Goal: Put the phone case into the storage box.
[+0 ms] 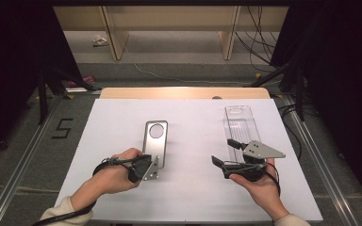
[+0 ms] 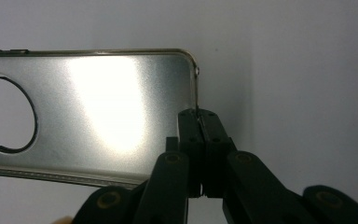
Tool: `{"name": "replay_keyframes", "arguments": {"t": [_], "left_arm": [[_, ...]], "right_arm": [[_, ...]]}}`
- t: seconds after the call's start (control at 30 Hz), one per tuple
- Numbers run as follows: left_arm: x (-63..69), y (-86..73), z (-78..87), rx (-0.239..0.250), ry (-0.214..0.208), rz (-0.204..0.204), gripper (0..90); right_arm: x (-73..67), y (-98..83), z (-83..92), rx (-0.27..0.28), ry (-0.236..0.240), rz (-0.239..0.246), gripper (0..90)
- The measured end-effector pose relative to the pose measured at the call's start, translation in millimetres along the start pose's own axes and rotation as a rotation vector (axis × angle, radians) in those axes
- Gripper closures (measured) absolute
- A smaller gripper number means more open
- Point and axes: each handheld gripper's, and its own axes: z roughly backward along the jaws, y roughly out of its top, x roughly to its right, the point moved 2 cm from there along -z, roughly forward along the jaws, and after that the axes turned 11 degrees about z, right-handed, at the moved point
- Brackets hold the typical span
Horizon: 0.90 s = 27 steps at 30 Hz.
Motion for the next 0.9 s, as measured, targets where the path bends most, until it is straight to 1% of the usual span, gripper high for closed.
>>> {"name": "replay_keyframes", "arguments": {"t": [0.2,0.27,0.3,0.33,0.47,0.5,0.53,0.57,0.6,0.63,0.67,0.8,0.87,0.9], "left_arm": [[3.4,5.9,1.5,0.009,0.000,-0.008,88.5],[4.8,8.3,1.8,0.019,0.000,-0.010,88.6],[5.2,9.7,2.2,0.018,-0.002,-0.016,88.5],[6.0,10.9,2.4,0.022,0.004,-0.017,88.6],[8.9,15.5,2.2,0.031,-0.002,-0.023,88.6],[9.9,16.5,1.8,0.030,-0.007,-0.023,88.6],[10.8,17.4,1.7,0.031,-0.002,-0.026,88.6],[10.8,18.6,1.8,0.024,-0.006,-0.038,88.5],[12.4,19.3,1.1,0.029,-0.008,-0.029,88.5],[12.8,20.4,1.1,0.029,-0.006,-0.039,88.6],[14.2,21.2,0.5,0.031,-0.011,-0.032,88.6],[17.5,25.4,-0.8,0.036,-0.017,-0.039,88.6],[19.3,28.0,-1.4,0.030,-0.021,-0.049,88.6],[20.8,29.2,-2.1,0.037,-0.023,-0.049,88.6]], "right_arm": [[-4.9,6.6,-9.2,0.006,0.014,0.002,16.1],[-5.8,8.4,-12.4,0.010,0.014,0.004,16.1],[-6.0,9.2,-13.8,0.009,0.015,0.002,16.1],[-6.1,9.9,-15.7,0.011,0.017,-0.001,16.1],[-6.5,12.9,-23.1,0.012,0.021,-0.011,16.1],[-6.6,13.7,-25.1,0.010,0.025,-0.019,16.1],[-6.7,14.4,-27.4,0.015,0.031,-0.031,16.1],[-6.7,15.1,-29.6,0.017,0.034,-0.040,16.1],[-6.8,15.9,-32.0,0.017,0.035,-0.042,16.1],[-6.7,16.5,-34.4,0.018,0.035,-0.039,16.1],[-7.1,17.3,-36.6,0.014,0.036,-0.043,16.1],[-8.1,18.9,-46.4,0.009,0.051,-0.060,16.2],[-8.8,18.8,-51.1,0.005,0.056,-0.067,16.2],[-9.4,18.6,-54.1,-0.002,0.062,-0.073,16.3]]}}
